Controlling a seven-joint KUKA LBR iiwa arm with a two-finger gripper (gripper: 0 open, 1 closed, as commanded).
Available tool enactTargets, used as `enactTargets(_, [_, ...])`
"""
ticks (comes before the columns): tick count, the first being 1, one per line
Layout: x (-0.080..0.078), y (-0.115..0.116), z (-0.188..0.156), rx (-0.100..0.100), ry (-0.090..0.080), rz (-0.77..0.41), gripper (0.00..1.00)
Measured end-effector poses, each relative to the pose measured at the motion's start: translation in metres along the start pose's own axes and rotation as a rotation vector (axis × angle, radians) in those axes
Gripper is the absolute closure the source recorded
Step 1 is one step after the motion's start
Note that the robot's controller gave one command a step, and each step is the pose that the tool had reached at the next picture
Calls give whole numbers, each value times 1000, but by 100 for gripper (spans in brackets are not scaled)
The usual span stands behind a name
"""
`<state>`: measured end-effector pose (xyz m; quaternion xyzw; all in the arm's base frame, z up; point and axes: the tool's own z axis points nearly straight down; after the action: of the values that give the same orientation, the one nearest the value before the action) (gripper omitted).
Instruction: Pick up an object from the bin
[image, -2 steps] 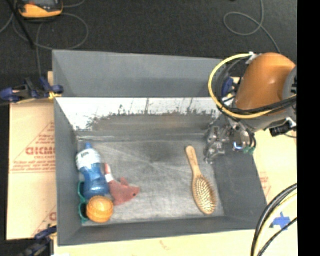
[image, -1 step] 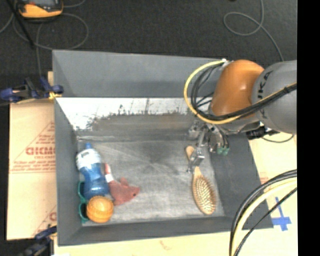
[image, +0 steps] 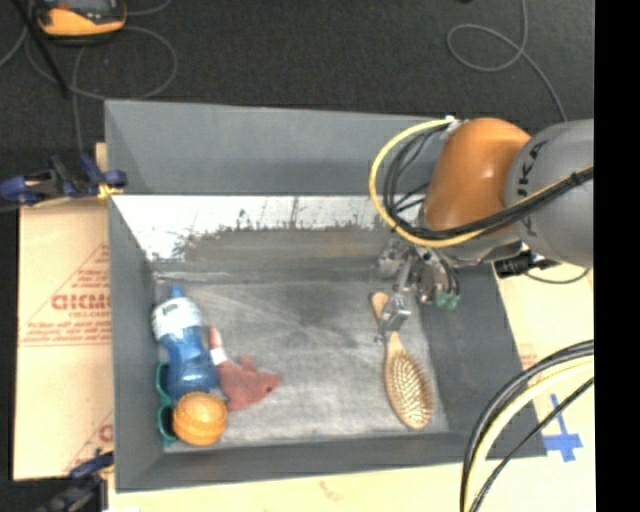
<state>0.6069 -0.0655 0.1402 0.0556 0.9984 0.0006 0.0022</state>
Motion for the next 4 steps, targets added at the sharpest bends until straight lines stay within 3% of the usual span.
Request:
enactTargets(1, [-22, 40, 39, 0, -9, 3, 0])
enactTargets(2, [-38, 62, 61, 1, -1, -157, 100])
enactTargets(3, [-38, 62, 61, 2, -1, -157, 100])
enactTargets(4, [-20, 47, 21, 1, 8, -242, 100])
